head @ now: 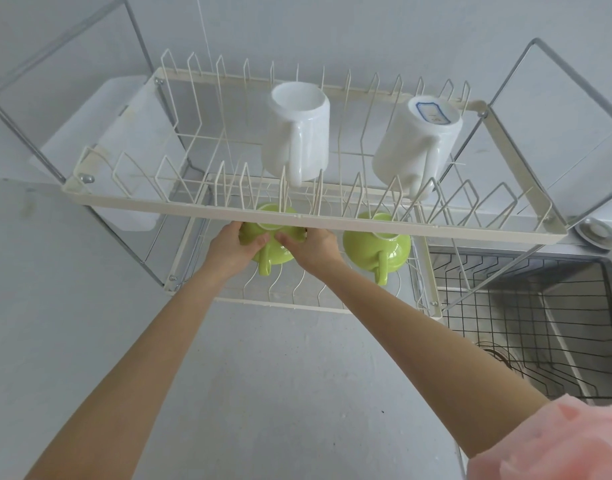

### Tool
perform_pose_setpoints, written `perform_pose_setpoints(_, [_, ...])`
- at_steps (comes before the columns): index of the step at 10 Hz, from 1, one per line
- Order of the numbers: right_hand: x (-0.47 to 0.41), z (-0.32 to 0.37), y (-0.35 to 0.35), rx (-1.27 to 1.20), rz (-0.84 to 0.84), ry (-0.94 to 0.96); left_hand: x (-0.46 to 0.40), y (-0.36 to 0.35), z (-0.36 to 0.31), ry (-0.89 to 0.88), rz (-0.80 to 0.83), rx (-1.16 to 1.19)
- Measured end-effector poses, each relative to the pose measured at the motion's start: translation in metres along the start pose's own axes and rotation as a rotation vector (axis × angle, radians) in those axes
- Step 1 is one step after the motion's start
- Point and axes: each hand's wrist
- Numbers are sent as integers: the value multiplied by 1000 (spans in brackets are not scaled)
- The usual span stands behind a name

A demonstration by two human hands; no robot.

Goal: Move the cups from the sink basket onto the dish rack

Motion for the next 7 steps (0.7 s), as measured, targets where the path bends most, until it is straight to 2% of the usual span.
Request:
perform_pose_setpoints(2, [0, -6, -1, 67, 2, 50, 3, -3, -2, -22, -56, -14])
perform_pose_setpoints(4, [21, -16, 9, 312, 60, 127, 27, -7, -10, -156, -88, -153])
perform_pose_setpoints(5, [41, -31, 17, 445, 81, 173, 44, -11, -4, -253, -73, -261])
perform_pose_setpoints(7, [84, -52, 45, 582, 47, 229, 72, -16, -15, -268, -5, -448])
Point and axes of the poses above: each hand's wrist, its own x-axis away from the middle knuckle, its own y-axis out of the back of the hand, z = x × y, and after that the axes turned 7 degrees about -y, right-handed
